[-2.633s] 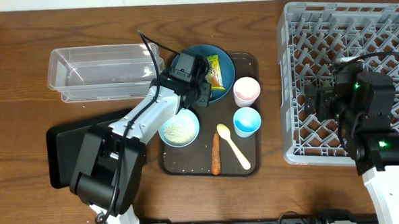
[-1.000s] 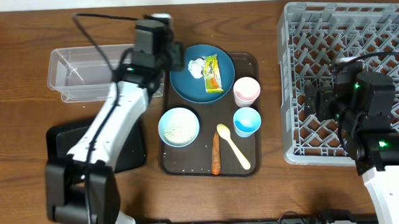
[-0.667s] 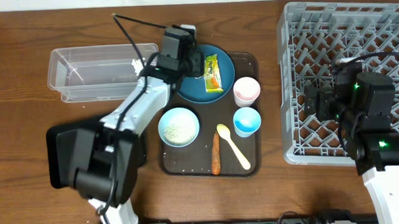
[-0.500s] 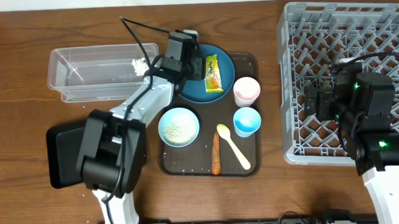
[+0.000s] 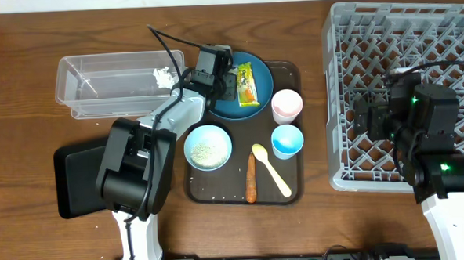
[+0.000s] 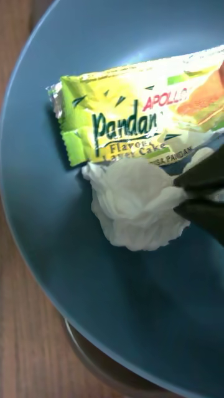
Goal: Sort waste into correct bins and load items into the dishwasher rack
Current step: 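Return the left gripper to the plate and grasp the second tissue, then move the tissue with the left gripper and release it into the clear bin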
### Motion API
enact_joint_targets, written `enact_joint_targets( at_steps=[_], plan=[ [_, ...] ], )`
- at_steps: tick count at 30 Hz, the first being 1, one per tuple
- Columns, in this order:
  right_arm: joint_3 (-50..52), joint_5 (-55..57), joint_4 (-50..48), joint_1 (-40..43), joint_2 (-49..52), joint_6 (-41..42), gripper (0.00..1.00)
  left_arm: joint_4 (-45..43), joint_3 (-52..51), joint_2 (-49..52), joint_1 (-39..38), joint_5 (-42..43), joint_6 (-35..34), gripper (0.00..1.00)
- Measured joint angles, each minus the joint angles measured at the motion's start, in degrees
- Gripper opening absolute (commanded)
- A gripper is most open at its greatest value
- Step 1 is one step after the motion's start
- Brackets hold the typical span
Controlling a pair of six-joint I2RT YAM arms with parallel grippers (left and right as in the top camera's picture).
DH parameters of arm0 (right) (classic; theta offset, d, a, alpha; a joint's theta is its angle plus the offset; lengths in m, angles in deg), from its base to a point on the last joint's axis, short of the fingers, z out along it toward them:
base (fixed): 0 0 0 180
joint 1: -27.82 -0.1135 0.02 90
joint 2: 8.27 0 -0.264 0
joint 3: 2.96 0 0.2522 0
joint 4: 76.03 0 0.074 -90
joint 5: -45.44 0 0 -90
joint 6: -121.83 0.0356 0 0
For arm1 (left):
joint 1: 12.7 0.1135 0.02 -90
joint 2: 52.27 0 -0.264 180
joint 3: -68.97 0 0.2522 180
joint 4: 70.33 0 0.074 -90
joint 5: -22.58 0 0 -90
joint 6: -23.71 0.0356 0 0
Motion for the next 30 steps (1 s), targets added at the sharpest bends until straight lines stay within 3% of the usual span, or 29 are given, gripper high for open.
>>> enact_joint_targets(
  at_steps=[9,21,29,30],
  plan=[
    [0.0,0.0,0.3,0.0,0.0,0.0,0.99,0.3,-0.1,-1.3,0.0,-0.2,0.1,0.06],
    [0.0,0.0,0.5,0.0,0.0,0.0,0.99,7.7,-0.2,-21.9,2.1,-9.0,4.0,0.06],
    [0.0,0.0,0.5,0.0,0.0,0.0,0.99,13.8,-0.4,-19.7,10.1,-13.9,4.0,0.06],
    [0.0,0.0,0.5,0.0,0.0,0.0,0.99,13.9,-0.5,-19.3,11.0,-14.1,3.6,0.12]
  ],
)
